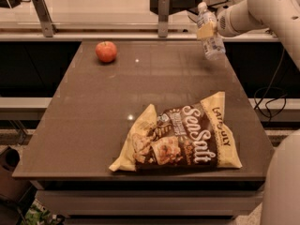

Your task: Place blue plastic bottle upright

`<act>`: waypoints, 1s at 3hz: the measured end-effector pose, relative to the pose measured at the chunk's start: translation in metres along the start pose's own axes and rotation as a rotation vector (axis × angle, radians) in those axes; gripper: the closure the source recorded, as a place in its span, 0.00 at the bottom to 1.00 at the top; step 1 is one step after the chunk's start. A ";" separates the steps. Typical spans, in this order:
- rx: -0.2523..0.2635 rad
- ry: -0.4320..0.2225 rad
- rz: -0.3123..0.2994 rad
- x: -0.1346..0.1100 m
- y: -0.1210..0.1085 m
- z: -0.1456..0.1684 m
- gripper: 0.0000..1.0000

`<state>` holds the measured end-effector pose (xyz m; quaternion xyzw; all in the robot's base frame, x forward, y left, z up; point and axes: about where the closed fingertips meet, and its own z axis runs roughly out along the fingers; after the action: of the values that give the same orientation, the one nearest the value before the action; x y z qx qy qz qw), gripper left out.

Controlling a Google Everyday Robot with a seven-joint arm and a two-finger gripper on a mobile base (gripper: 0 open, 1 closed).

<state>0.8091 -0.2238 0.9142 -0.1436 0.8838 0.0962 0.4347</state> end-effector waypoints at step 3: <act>-0.070 -0.246 -0.076 -0.023 0.000 -0.020 1.00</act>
Offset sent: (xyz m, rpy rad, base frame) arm -0.0084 -0.0140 0.0588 0.1112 -0.3973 0.1324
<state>0.8077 -0.2258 0.9447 -0.1790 0.8140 0.1272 0.5377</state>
